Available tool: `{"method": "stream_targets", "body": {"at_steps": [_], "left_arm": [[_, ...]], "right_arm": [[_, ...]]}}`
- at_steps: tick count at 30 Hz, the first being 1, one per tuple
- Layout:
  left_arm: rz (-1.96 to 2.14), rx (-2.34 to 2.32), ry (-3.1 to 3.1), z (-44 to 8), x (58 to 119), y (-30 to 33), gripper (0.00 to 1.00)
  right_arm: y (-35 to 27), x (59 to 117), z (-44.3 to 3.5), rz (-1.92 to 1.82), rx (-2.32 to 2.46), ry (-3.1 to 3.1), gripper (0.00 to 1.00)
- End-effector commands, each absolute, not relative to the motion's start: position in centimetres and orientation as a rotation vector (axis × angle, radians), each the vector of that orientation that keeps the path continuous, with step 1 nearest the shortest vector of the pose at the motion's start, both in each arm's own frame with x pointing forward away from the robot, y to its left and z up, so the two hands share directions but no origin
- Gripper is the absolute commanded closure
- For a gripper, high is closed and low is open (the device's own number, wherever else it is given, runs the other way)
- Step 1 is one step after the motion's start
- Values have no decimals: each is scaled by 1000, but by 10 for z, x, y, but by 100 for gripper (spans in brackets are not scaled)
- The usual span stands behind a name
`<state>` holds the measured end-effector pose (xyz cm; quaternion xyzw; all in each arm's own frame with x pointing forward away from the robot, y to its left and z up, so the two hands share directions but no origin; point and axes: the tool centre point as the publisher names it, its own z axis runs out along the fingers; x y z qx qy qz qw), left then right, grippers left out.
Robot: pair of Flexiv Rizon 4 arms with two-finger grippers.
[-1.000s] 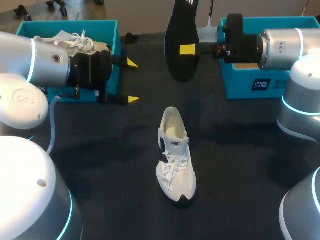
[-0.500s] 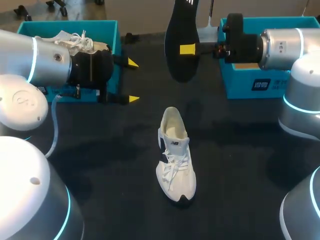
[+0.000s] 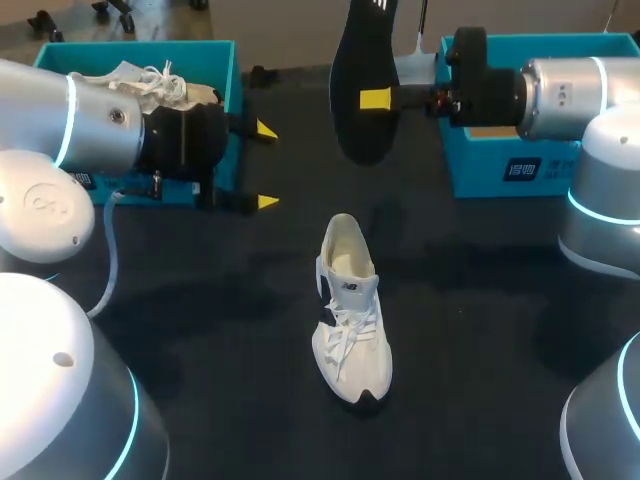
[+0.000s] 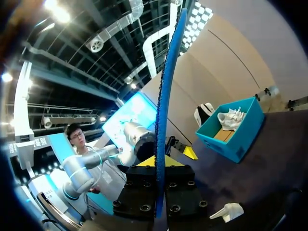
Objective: Take the shoe out of the shoebox, open the shoe tongue, remove and reinsert the insole, then place the shoe into the shoebox
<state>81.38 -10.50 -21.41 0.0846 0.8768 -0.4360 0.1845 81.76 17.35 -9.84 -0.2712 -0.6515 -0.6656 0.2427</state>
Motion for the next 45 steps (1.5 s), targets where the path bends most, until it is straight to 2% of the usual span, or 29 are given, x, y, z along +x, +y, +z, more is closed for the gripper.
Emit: {"method": "stream_targets", "body": {"at_steps": [1,9,28,45], "left_arm": [[-1217,248,2527,-219,821,-110,0],[-1246,226,2617,-240,825,-110,0],[-1163,288,2753,-303,807,-112,0],[-1141,356,2806,-341,789,-132,0]], "right_arm": [[175,826,-108,-1866,-677,-1781,100],[179,830,-130,-1969,-542,-1816,100],[179,830,-130,-1969,-542,-1816,100],[172,824,-198,-2013,-471,-1785,100]]}}
